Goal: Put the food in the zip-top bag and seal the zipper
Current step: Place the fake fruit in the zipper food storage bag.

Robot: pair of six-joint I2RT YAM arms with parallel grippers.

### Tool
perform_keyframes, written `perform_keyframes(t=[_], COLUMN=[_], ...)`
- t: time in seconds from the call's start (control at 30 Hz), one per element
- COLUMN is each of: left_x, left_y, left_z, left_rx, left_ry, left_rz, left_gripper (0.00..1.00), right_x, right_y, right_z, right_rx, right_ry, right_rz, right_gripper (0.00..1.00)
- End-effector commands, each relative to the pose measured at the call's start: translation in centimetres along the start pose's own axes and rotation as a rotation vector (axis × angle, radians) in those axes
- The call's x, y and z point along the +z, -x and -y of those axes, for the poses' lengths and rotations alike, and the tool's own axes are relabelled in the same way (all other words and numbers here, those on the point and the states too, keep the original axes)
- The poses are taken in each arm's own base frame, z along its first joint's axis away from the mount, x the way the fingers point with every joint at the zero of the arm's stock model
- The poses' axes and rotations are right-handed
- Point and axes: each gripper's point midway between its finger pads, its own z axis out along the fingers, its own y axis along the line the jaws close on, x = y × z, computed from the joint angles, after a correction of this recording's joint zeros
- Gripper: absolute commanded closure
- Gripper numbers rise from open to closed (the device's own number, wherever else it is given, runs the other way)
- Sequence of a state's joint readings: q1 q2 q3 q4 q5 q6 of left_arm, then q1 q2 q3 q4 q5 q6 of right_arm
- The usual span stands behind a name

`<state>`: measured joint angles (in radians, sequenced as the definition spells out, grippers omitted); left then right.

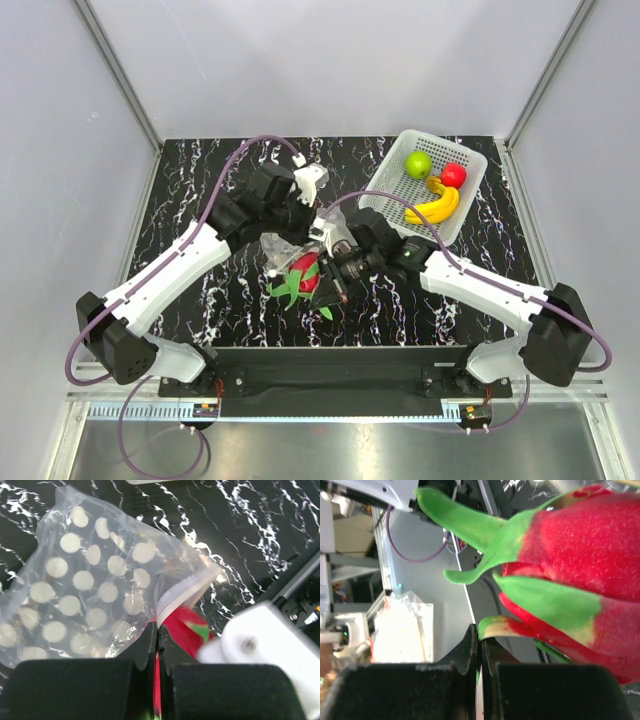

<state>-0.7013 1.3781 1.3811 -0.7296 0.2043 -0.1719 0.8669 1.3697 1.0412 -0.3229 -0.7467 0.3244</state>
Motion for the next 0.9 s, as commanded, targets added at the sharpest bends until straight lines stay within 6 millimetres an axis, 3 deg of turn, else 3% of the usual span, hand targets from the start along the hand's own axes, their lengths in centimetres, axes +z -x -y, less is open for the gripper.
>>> perform_keyframes(t=[0.0,0.27,0.43,0.7,0.87], left_x=[-0.2,-0.2,-1.0,-2.4,-3.0], left_y=[1.5,0.9,1.1,1.0,0.8], left_z=[2.1,3.9,4.8,5.9,6.7], left_rx=[0.030,-0.001,-0.003,-0.030,-0.057], left_ry=[-0.119,-0.220,-0.255,-0.307,-0.320], left_rz=[0.044,0.006,0.000,0.007,0.016], left_gripper=[1.00,1.00,1.00,1.00,1.00], right_x=[-0.8,-3.6,-5.2,-6.4,-6.2], right_y=[2.5,3.5,3.3,2.6,4.0], right_z=[-2.0,1.9,3.1,5.5,6.6], right_rx=[-0.170,-0.232,-0.239,-0.181,-0.071], right_ry=[0.001,-0.296,-0.395,-0.475,-0.532], right_rz=[0.040,0.156,0.191,0.208,0.241], right_gripper=[1.00,1.00,1.00,1.00,1.00])
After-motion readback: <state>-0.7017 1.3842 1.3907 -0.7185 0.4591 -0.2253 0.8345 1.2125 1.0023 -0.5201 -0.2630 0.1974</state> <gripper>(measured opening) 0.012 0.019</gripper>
